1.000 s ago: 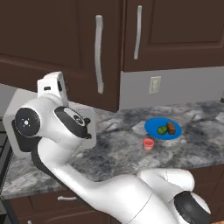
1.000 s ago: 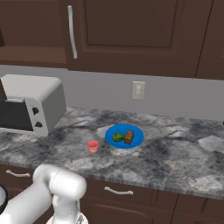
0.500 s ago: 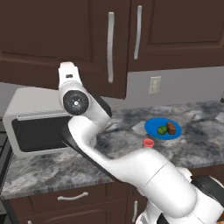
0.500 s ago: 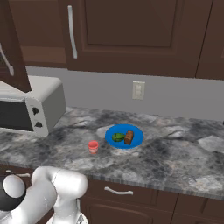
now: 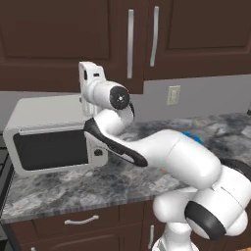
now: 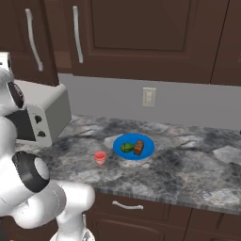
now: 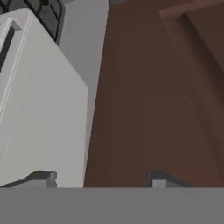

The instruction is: Pick the avocado and bread from the counter and place them on the plate. Then pick the jam from the cabinet and place it next to the plate. Lastly close the cabinet door.

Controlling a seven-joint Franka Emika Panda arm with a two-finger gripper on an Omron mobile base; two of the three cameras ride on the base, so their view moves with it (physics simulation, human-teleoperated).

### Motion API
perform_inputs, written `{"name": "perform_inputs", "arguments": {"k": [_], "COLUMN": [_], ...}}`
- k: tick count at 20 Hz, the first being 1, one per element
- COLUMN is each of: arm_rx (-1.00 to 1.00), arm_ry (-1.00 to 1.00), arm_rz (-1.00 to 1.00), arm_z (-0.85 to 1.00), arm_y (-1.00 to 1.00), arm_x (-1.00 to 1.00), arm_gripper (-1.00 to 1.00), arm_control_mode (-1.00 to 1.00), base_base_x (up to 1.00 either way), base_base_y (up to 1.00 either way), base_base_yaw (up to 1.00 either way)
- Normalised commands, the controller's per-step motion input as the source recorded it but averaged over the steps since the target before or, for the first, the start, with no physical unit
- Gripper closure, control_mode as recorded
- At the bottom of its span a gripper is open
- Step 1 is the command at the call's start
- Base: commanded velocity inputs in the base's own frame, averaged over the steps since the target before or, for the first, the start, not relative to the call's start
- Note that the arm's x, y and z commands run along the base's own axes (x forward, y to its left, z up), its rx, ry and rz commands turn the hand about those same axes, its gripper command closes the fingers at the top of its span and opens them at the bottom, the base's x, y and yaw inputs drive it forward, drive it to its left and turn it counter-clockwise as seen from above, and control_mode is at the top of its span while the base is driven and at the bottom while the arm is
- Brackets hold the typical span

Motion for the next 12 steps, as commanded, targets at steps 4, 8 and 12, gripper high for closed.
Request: {"name": "perform_inputs", "arguments": {"k": [4,8,12], "arm_rx": [0.08,0.07,0.05], "arm_ry": [0.03,0.05,0.08], "arm_rz": [0.23,0.21,0.16], "arm_z": [-0.05,-0.08,-0.1], "arm_y": [-0.27,-0.27,-0.18], "arm_x": [0.92,0.94,0.97], "arm_gripper": [-1.0,-1.0,-1.0], "arm_control_mode": [-1.0,-1.0,-1.0], "base_base_x": [0.0,0.0,0.0], "base_base_y": [0.0,0.0,0.0], "base_base_yaw": [0.0,0.0,0.0]}}
